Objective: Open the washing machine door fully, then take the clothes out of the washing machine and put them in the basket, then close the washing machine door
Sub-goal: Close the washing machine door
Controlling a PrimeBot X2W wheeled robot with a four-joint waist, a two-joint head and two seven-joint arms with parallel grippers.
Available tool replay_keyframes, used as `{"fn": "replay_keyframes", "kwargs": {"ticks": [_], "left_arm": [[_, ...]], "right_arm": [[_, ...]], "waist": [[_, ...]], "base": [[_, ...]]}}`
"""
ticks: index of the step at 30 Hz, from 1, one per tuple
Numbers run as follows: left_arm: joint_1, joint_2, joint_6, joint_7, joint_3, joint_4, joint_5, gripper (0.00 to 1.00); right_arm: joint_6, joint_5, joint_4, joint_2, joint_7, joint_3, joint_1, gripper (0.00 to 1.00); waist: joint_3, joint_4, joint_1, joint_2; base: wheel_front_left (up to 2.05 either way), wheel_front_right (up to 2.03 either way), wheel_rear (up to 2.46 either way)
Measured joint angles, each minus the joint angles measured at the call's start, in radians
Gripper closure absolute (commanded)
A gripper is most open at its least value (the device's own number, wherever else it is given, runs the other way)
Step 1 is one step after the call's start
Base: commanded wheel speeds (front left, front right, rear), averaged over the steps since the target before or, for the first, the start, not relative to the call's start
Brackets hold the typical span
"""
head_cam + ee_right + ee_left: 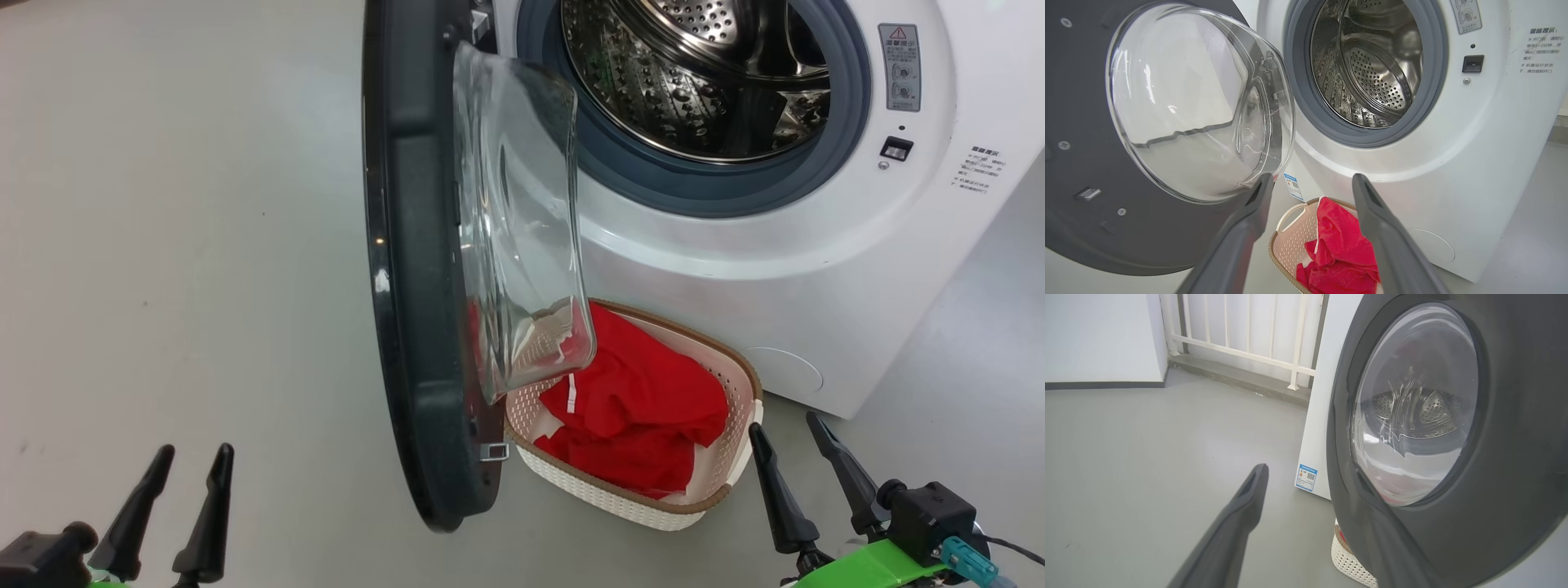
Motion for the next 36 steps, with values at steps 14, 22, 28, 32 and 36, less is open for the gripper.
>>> {"fn": "replay_keyframes", "kwargs": {"ticks": [14, 22, 28, 32, 36], "left_arm": [[0.058, -0.16, 0.0, 0.0, 0.168, -0.081, 0.385, 0.0], [0.077, -0.218, 0.0, 0.0, 0.199, -0.07, 0.442, 0.0], [0.091, -0.22, 0.0, 0.0, 0.21, -0.07, 0.447, 0.0], [0.091, -0.221, 0.0, 0.0, 0.214, -0.075, 0.447, 0.0], [0.091, -0.243, 0.0, 0.0, 0.218, -0.081, 0.402, 0.2]], "right_arm": [[0.0, 0.0, -0.02, 0.0, 0.0, -0.02, 0.002, 0.0], [0.0, 0.002, -0.016, 0.001, 0.0, -0.03, 0.039, 0.0], [0.0, 0.002, -0.017, 0.001, 0.0, -0.032, 0.038, 0.0], [0.0, 0.002, -0.017, 0.001, 0.0, -0.033, 0.038, 0.0], [0.0, 0.002, -0.017, 0.001, 0.0, -0.034, 0.038, 0.0]], "waist": [[0.002, -0.004, 0.0, 0.0], [-0.003, -0.012, 0.0, 0.0], [0.001, -0.013, 0.0, 0.0], [0.002, -0.012, 0.0, 0.0], [0.001, -0.012, 0.0, 0.0]], "base": [[0.0, 0.0, 0.0], [0.0, 0.0, 0.0], [0.0, 0.0, 0.0], [0.0, 0.0, 0.0], [0.0, 0.0, 0.0]]}}
